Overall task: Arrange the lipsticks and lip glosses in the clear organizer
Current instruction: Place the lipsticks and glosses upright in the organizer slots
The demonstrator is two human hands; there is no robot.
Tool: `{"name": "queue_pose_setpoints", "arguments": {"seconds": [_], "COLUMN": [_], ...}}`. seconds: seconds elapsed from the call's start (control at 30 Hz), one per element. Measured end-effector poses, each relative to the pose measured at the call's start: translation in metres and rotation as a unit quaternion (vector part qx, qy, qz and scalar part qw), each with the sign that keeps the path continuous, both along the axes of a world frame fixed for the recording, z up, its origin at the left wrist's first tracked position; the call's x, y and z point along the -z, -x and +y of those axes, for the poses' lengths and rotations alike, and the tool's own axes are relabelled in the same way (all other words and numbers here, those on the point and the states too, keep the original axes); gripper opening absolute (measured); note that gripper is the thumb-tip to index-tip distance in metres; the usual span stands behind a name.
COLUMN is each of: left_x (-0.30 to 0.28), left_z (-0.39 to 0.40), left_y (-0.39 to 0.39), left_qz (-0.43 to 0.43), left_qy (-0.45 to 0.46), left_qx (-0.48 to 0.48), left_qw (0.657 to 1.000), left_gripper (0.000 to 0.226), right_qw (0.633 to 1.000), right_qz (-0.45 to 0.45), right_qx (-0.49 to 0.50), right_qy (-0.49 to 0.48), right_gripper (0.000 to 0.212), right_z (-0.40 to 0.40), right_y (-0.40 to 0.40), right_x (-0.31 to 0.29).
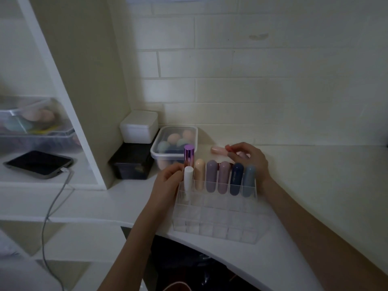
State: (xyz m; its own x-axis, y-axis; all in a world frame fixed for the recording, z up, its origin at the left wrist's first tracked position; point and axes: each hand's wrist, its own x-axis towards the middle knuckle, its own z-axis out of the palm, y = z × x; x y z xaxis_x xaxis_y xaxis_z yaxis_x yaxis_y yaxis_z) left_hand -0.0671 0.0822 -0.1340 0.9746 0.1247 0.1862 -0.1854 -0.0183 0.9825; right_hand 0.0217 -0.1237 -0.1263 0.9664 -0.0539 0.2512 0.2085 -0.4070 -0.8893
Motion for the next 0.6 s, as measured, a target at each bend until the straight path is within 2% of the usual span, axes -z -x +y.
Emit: {"name": "queue_pose_setpoints", "arguments": {"seconds": [0.07,0.13,0.2,0.3,0.47,0.6], "left_x": [0.000,0.000,0.001,0.000,0.001,0.002], "left_z": [0.000,0.000,0.001,0.001,0.001,0.002], "left_y": [0.000,0.000,-0.001,0.000,0.000,-0.001], "left_qz": [0.002,0.003,0.002,-0.003,-0.008,-0.016], "left_qy": [0.003,-0.002,-0.008,-0.009,-0.007,-0.015], "left_qx": [-0.001,0.001,0.004,0.005,-0.012,-0.020], "left_qw": [1.000,1.000,1.000,1.000,1.000,1.000], "left_gripper": [0.031,0.030,0.030,0.030,0.023,0.020], "right_qw": [0.998,0.995,0.993,0.992,0.988,0.985], "right_qz": [-0.004,-0.027,-0.052,-0.078,-0.089,-0.103], "right_qx": [-0.031,-0.050,-0.065,-0.075,-0.116,-0.142], "right_qy": [-0.060,-0.078,-0.078,-0.058,-0.051,-0.003], "right_gripper": [0.024,0.024,0.009,0.015,0.011,0.015], "right_z": [0.003,0.003,0.003,0.001,0.006,0.011], "right_y": [0.000,-0.001,0.000,-0.001,0.004,0.011], "right_x": [-0.002,-0.005,-0.008,-0.014,-0.034,-0.051]}}
